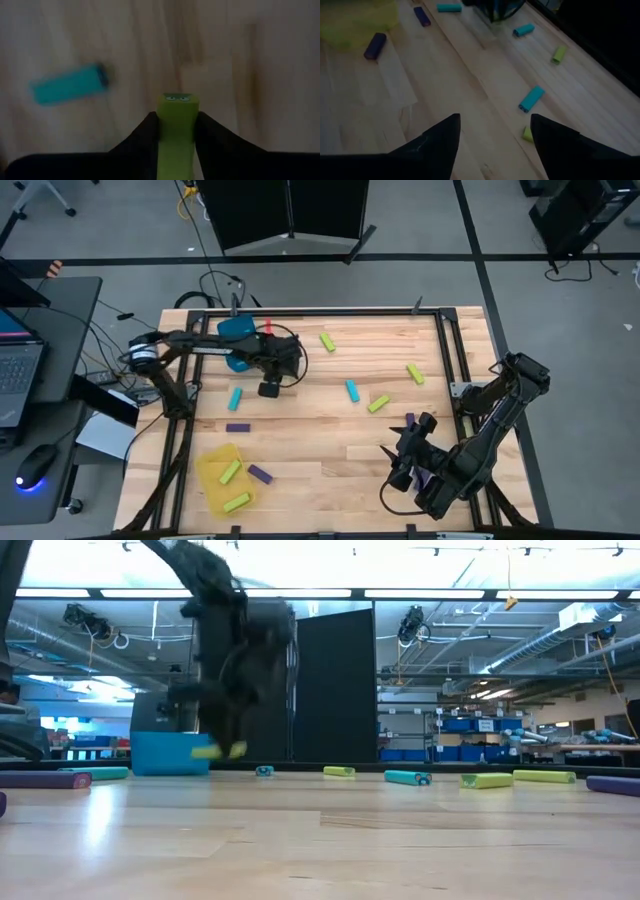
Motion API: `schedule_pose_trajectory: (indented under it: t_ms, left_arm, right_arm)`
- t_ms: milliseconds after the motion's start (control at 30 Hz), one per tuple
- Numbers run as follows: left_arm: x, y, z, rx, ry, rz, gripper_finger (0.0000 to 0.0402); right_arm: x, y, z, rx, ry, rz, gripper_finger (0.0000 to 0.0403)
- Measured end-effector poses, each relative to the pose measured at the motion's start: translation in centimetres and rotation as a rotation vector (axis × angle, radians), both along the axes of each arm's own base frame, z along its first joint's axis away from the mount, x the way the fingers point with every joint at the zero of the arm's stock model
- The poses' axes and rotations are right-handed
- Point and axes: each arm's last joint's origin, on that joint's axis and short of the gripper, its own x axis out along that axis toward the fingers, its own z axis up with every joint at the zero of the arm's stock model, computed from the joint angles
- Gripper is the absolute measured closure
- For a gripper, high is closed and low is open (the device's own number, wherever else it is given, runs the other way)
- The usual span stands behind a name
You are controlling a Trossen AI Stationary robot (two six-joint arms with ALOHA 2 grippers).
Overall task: Sort blocks
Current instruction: Put the green block into the yellow bin
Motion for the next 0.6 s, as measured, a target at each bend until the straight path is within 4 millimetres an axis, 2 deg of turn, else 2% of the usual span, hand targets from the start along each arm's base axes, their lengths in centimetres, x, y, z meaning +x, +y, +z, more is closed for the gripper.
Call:
schedule_pose_trajectory:
  t_ms: [100,200,400,500,600]
  left_arm:
    - [-0.2,-0.9,2.8,-0.013,-0.098,-0.035,0.0302]
    - [-1.0,-2.3,6.6,-0.015,-0.244,-0.083,0.0302]
    - [-4.5,-6.1,12.6,-0.135,-0.469,-0.258,0.0302]
    - [-6.9,-8.2,14.3,-0.224,-0.506,-0.348,0.0302]
    - [-8.7,-10.2,15.2,-0.318,-0.508,-0.385,0.0302]
  right_arm:
    - [0.0,0.0,0.0,-0.004,-0.004,0.000,0.0153]
    - [0.0,0.0,0.0,-0.014,-0.013,0.001,0.0154]
    - [0.4,-0.4,0.1,-0.023,-0.021,-0.016,0.0154]
    - [0.7,-0.6,0.1,-0.026,-0.019,-0.021,0.0154]
    - [0.9,-0.9,0.1,-0.028,-0.019,-0.032,0.0154]
